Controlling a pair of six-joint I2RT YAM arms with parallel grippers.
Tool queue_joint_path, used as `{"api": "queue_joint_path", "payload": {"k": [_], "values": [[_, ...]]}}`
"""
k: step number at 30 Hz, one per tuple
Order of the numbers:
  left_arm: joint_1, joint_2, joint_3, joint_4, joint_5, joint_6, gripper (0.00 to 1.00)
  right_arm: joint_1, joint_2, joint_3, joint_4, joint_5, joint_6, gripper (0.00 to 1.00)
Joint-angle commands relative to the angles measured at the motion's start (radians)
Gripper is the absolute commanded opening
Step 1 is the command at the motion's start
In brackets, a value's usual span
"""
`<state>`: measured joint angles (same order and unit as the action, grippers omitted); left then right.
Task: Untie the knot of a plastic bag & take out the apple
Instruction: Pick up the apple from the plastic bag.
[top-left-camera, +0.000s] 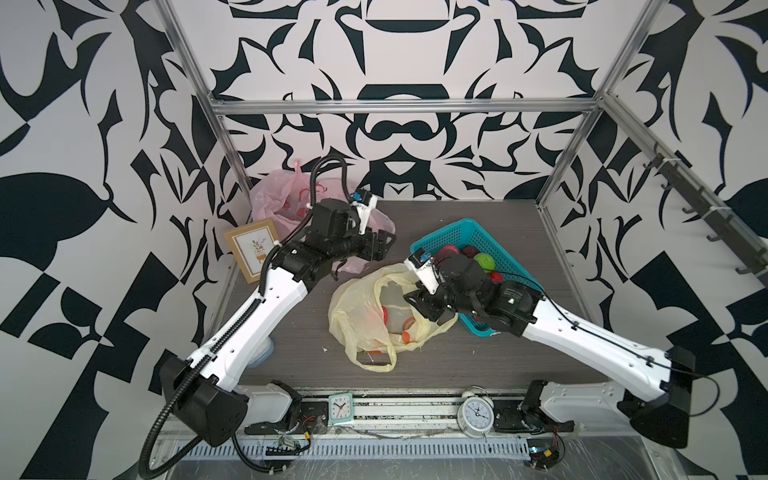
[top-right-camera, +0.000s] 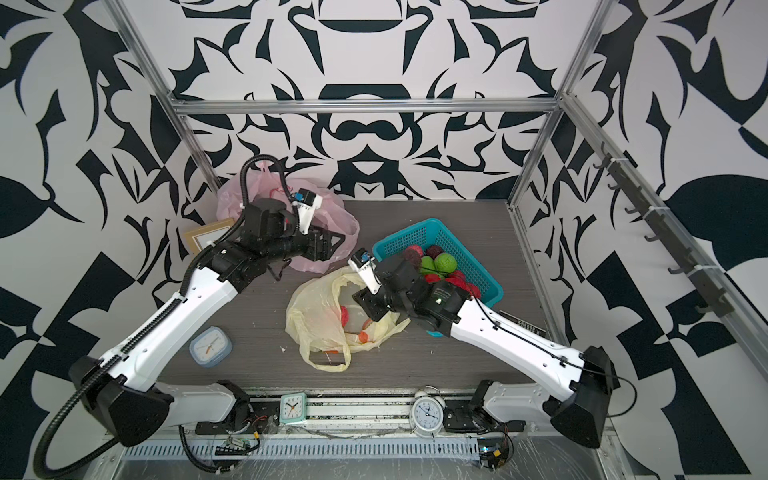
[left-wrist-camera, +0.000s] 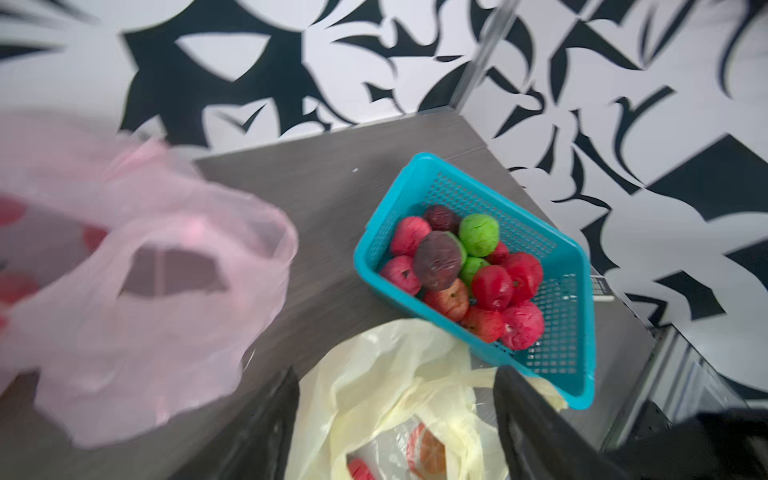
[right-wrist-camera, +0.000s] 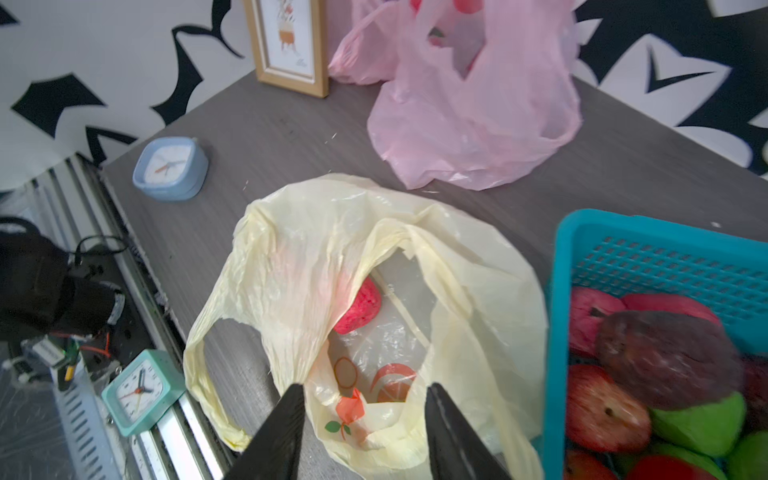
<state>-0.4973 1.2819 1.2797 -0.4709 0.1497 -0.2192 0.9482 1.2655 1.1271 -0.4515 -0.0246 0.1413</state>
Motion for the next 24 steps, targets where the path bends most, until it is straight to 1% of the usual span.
{"api": "queue_joint_path", "payload": {"k": [1, 3, 5, 8, 12, 13, 14, 16, 19, 20, 24], "values": [[0.059, -0.080, -0.126, -0.124, -0.016, -0.069, 0.77, 0.028, 0.027, -0.050, 0.073, -0.051, 0.062, 0.48], [0.075, -0.125, -0.186, -0.146, -0.057, -0.071, 0.77, 0.040, 0.058, -0.076, 0.100, -0.057, 0.100, 0.44], [0.099, -0.147, -0.223, -0.175, -0.071, -0.078, 0.78, 0.063, 0.093, -0.087, 0.118, -0.053, 0.122, 0.44], [0.135, -0.157, -0.269, -0.202, -0.072, -0.082, 0.78, 0.084, 0.161, -0.086, 0.121, 0.030, 0.160, 0.44], [0.155, -0.142, -0.294, -0.232, -0.085, -0.083, 0.78, 0.086, 0.247, -0.079, 0.121, 0.173, 0.197, 0.40], [0.157, -0.137, -0.297, -0.235, -0.087, -0.081, 0.78, 0.086, 0.265, -0.074, 0.126, 0.178, 0.201, 0.42], [0.158, -0.132, -0.299, -0.239, -0.087, -0.079, 0.78, 0.083, 0.285, -0.066, 0.117, 0.196, 0.199, 0.45], [0.161, -0.120, -0.301, -0.246, -0.084, -0.078, 0.78, 0.080, 0.327, -0.046, 0.101, 0.257, 0.192, 0.49], [0.161, -0.111, -0.310, -0.246, -0.072, -0.077, 0.78, 0.075, 0.389, -0.013, 0.088, 0.228, 0.170, 0.54], [0.163, -0.109, -0.318, -0.242, -0.072, -0.076, 0.78, 0.075, 0.407, -0.004, 0.087, 0.166, 0.161, 0.57], [0.172, -0.099, -0.348, -0.218, -0.058, -0.078, 0.78, 0.076, 0.440, 0.005, 0.113, 0.073, 0.152, 0.67]]}}
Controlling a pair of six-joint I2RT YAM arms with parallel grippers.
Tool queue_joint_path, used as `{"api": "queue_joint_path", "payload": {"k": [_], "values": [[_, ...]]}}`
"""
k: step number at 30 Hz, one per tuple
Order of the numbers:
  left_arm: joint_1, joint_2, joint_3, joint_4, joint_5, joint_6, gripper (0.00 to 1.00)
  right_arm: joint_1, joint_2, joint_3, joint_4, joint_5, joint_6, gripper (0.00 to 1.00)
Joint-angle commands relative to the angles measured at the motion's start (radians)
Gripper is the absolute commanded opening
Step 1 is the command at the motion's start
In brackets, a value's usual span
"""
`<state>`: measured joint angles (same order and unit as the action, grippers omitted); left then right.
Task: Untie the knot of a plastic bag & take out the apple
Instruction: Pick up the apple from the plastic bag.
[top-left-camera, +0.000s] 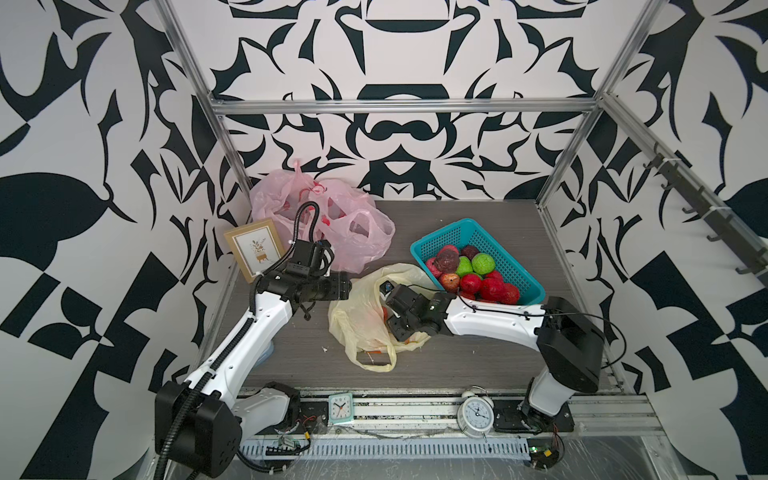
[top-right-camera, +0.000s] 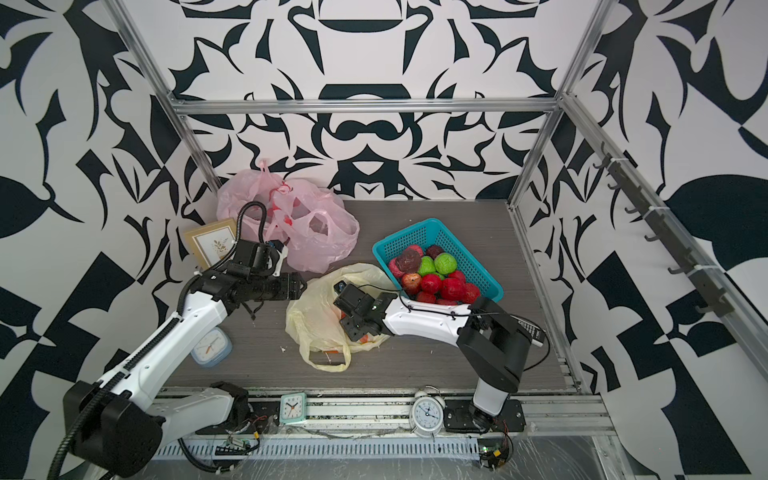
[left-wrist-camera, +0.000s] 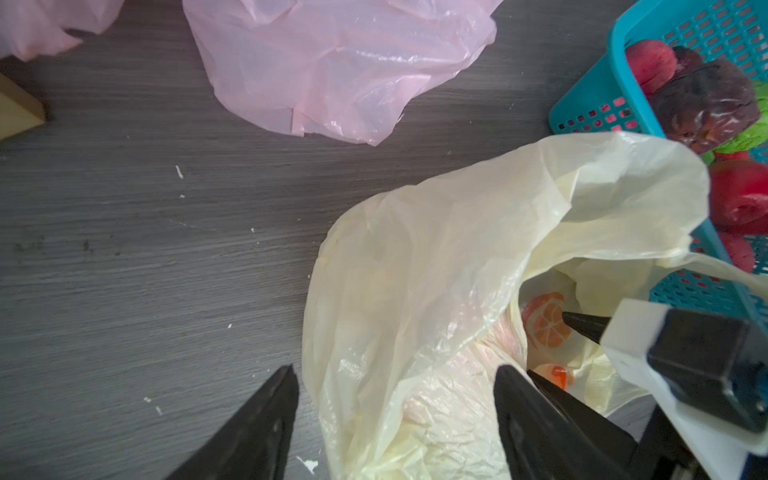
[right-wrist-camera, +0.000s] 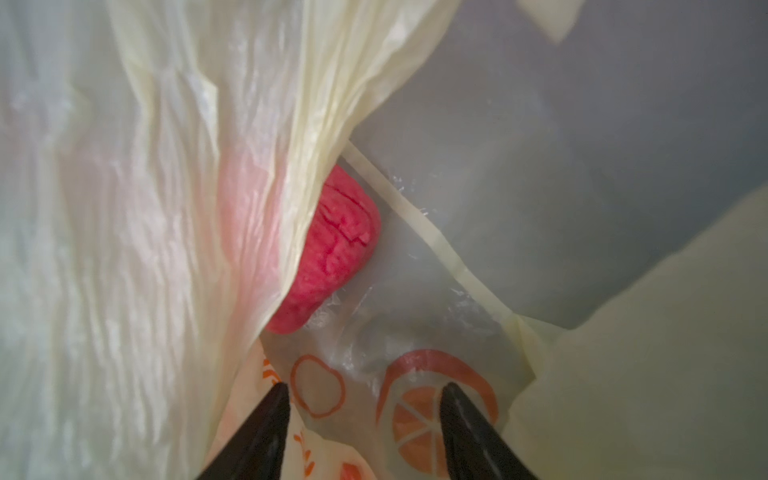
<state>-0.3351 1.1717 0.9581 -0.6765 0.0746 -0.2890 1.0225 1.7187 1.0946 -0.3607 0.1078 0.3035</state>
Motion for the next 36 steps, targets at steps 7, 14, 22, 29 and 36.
{"api": "queue_joint_path", "payload": {"k": [7, 14, 22, 29, 36], "values": [[0.021, 0.020, -0.047, 0.017, 0.036, -0.007, 0.78, 0.001, -0.006, 0.072, 0.103, -0.088, -0.031, 0.78], [0.025, 0.019, -0.049, 0.032, 0.066, -0.005, 0.78, 0.001, 0.109, 0.204, 0.077, -0.021, -0.079, 0.79], [0.027, 0.029, -0.051, 0.050, 0.094, -0.009, 0.78, -0.005, 0.204, 0.288, 0.090, -0.015, -0.149, 0.80], [0.028, 0.037, -0.048, 0.055, 0.106, -0.009, 0.78, -0.008, 0.262, 0.329, 0.110, -0.086, -0.208, 0.79], [0.028, 0.039, -0.049, 0.059, 0.111, -0.009, 0.78, -0.018, 0.309, 0.378, 0.078, -0.105, -0.223, 0.77]]}}
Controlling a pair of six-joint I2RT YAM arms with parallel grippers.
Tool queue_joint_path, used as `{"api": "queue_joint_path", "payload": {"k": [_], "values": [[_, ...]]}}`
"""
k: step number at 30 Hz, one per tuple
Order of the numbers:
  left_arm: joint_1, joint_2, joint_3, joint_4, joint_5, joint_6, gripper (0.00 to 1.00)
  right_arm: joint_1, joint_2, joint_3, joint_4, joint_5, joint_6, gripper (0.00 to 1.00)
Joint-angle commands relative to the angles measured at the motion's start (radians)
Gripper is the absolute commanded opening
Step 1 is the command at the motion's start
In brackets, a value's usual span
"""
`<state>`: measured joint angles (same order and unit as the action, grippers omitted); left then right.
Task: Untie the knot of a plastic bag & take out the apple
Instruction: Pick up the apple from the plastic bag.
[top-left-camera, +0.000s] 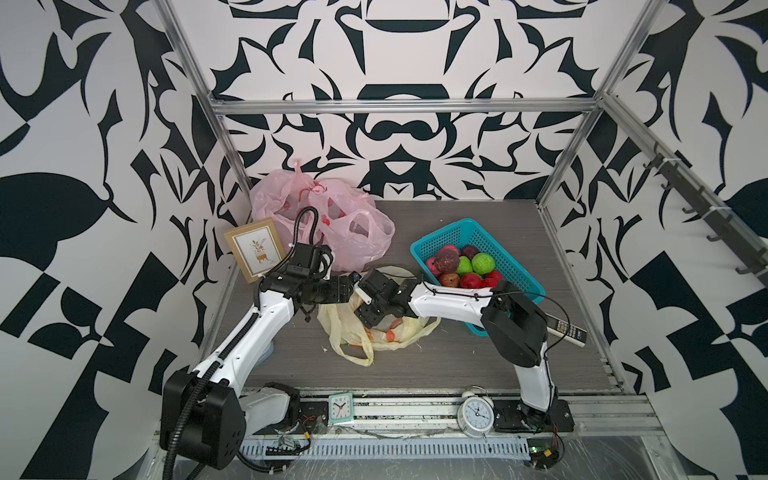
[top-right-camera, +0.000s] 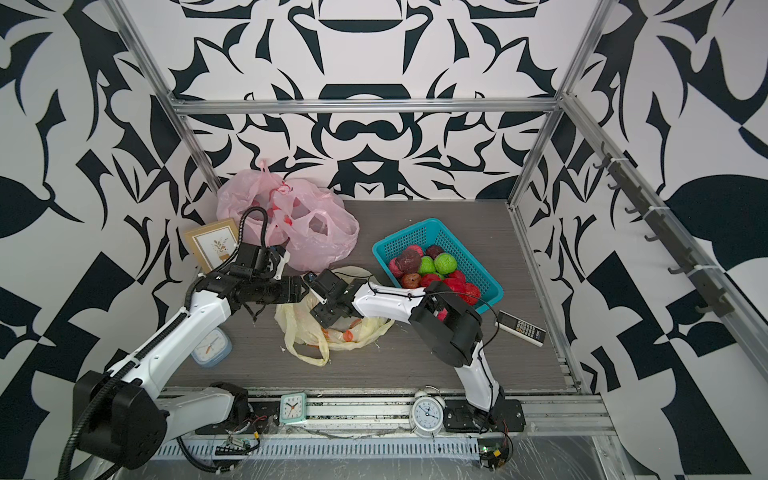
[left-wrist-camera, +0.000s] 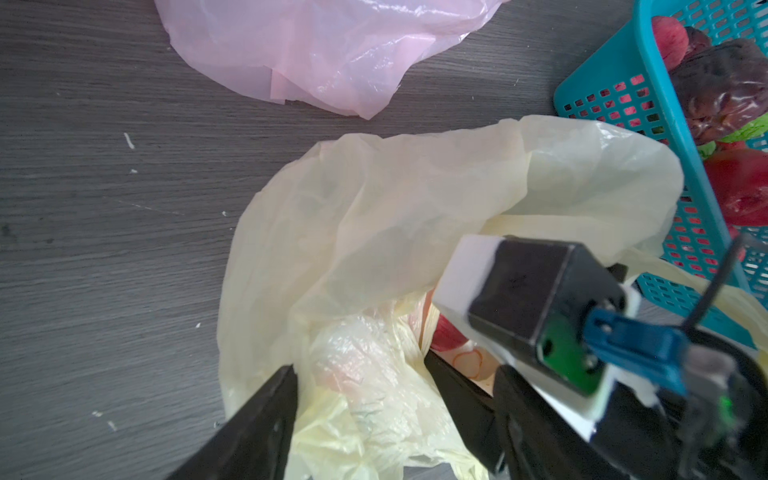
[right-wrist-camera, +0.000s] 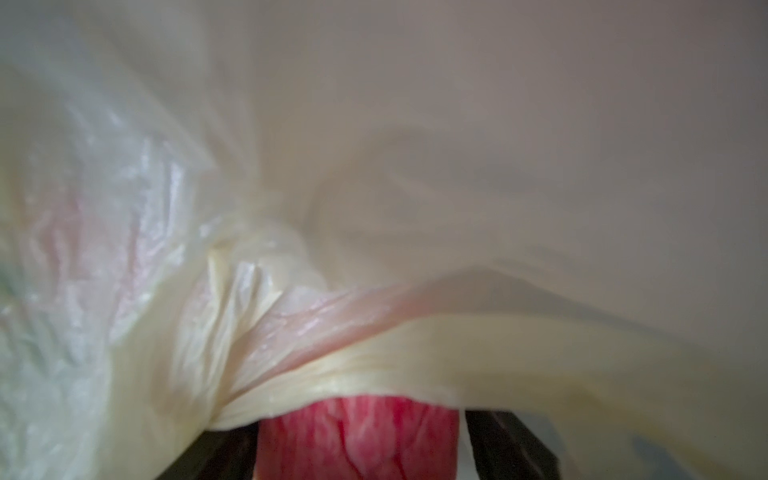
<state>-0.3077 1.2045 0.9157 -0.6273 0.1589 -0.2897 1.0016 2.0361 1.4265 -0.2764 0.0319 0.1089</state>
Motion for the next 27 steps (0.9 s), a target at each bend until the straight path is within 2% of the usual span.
{"api": "queue_joint_path", "payload": {"k": [1, 5, 10, 16, 19, 21, 22, 27], "values": [[0.001, 0.003, -0.006, 0.011, 0.027, -0.009, 0.78, 0.003, -0.007, 0.046, -0.010, -0.030, -0.028, 0.75], [0.001, -0.003, -0.003, 0.012, 0.024, -0.008, 0.78, -0.001, -0.022, 0.036, -0.034, -0.022, -0.028, 0.67], [0.001, -0.011, -0.007, 0.024, 0.007, -0.012, 0.78, -0.015, -0.082, -0.010, -0.050, -0.003, -0.028, 0.53], [0.001, -0.032, -0.006, 0.032, -0.010, -0.013, 0.80, -0.040, -0.195, -0.064, -0.060, -0.039, -0.035, 0.50], [0.004, -0.030, 0.006, 0.035, -0.001, -0.014, 0.81, -0.057, -0.261, -0.092, -0.060, -0.105, -0.038, 0.50], [0.008, -0.029, 0.012, 0.045, 0.010, -0.015, 0.81, -0.083, -0.303, -0.112, -0.064, -0.198, -0.052, 0.50], [0.010, -0.029, 0.016, 0.052, 0.015, -0.018, 0.81, -0.101, -0.320, -0.114, -0.086, -0.254, -0.070, 0.51], [0.012, -0.036, 0.046, 0.068, 0.034, -0.022, 0.81, -0.158, -0.391, -0.128, -0.219, -0.372, -0.158, 0.52]]}}
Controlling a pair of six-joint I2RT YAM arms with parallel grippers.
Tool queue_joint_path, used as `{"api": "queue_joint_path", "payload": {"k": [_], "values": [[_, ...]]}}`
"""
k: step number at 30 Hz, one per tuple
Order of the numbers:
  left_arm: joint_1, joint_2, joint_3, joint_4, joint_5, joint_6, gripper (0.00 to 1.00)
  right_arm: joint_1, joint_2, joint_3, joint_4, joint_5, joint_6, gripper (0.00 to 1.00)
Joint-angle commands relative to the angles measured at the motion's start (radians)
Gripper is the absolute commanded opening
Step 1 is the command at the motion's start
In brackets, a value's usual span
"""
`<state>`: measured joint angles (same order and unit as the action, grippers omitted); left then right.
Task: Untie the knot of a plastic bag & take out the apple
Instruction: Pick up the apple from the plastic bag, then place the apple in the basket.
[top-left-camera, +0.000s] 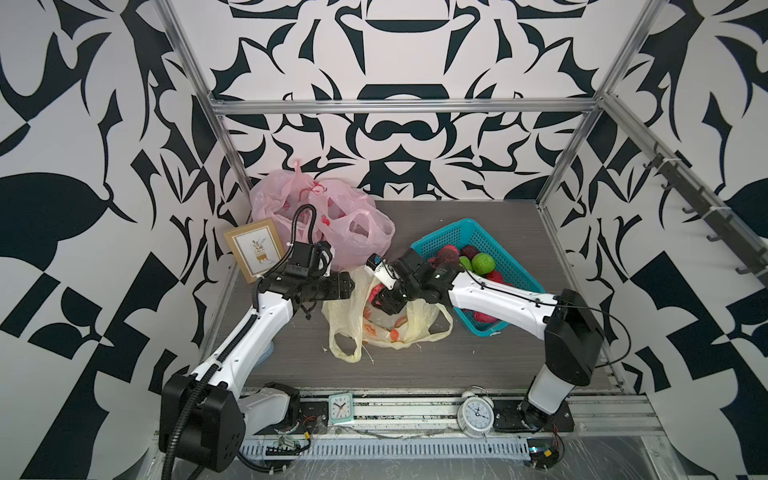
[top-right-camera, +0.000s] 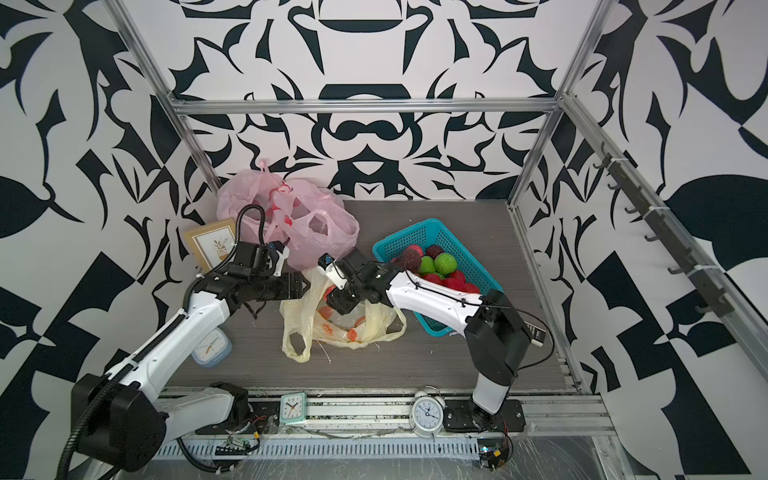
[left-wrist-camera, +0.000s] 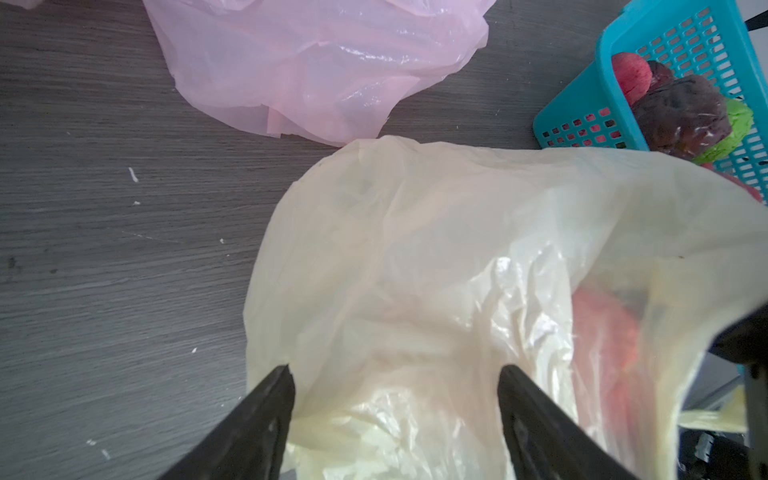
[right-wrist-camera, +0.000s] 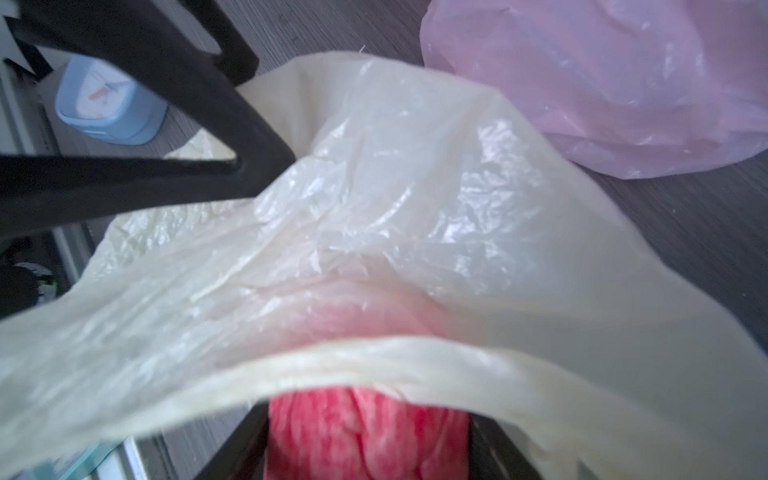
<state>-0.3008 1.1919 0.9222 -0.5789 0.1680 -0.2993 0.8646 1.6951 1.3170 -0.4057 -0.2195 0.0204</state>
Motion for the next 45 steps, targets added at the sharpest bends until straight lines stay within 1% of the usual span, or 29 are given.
{"api": "queue_joint_path", "payload": {"k": [1, 2, 4, 9, 12, 14, 16, 18, 19, 21, 24, 27, 28, 32, 34, 40, 45], "values": [[0.006, -0.027, 0.044, 0.021, 0.022, -0.013, 0.82, -0.032, -0.063, -0.021, -0.124, -0.177, -0.095, 0.52], [0.006, -0.033, 0.048, 0.022, 0.022, -0.013, 0.82, -0.040, -0.072, -0.019, -0.155, -0.216, -0.113, 0.53], [0.008, -0.043, 0.054, 0.027, 0.017, -0.012, 0.83, -0.051, -0.087, -0.012, -0.234, -0.253, -0.151, 0.54], [0.012, -0.045, 0.074, 0.031, 0.017, -0.010, 0.84, -0.068, -0.099, 0.013, -0.382, -0.238, -0.214, 0.54], [0.012, -0.052, 0.080, 0.034, 0.011, -0.008, 0.84, -0.086, -0.171, -0.013, -0.326, -0.264, -0.209, 0.54], [0.012, -0.060, 0.077, 0.040, 0.000, -0.005, 0.84, -0.109, -0.241, -0.034, -0.252, -0.244, -0.186, 0.55], [0.013, -0.074, 0.067, 0.051, -0.013, 0.001, 0.84, -0.160, -0.318, -0.063, -0.153, -0.172, -0.118, 0.58], [0.014, -0.091, 0.051, 0.068, -0.022, 0.001, 0.84, -0.225, -0.380, -0.094, -0.061, -0.073, -0.042, 0.59], [0.014, -0.100, 0.040, 0.082, -0.029, 0.000, 0.88, -0.262, -0.403, -0.109, -0.026, -0.005, -0.004, 0.60], [0.014, -0.122, 0.020, 0.106, -0.040, 0.001, 0.91, -0.328, -0.431, -0.125, 0.008, 0.143, 0.050, 0.61], [0.014, -0.153, -0.005, 0.139, -0.048, 0.002, 0.94, -0.427, -0.435, -0.133, 0.026, 0.282, 0.106, 0.61], [0.014, -0.177, -0.023, 0.169, -0.022, 0.016, 0.99, -0.511, -0.406, -0.129, 0.049, 0.348, 0.120, 0.63], [0.014, -0.180, -0.029, 0.180, -0.010, 0.018, 1.00, -0.539, -0.382, -0.120, 0.052, 0.348, 0.121, 0.64], [0.014, -0.193, -0.053, 0.222, 0.032, 0.020, 0.99, -0.613, -0.257, -0.071, 0.075, 0.356, 0.115, 0.64], [0.014, -0.195, -0.056, 0.230, 0.018, 0.015, 0.99, -0.642, -0.172, -0.034, 0.084, 0.334, 0.113, 0.64], [0.014, -0.205, -0.066, 0.226, -0.010, 0.030, 0.99, -0.661, 0.005, 0.042, 0.104, 0.321, 0.111, 0.65], [0.014, -0.195, -0.083, 0.245, -0.067, 0.025, 0.99, -0.664, 0.083, 0.068, 0.116, 0.313, 0.116, 0.65]]}}
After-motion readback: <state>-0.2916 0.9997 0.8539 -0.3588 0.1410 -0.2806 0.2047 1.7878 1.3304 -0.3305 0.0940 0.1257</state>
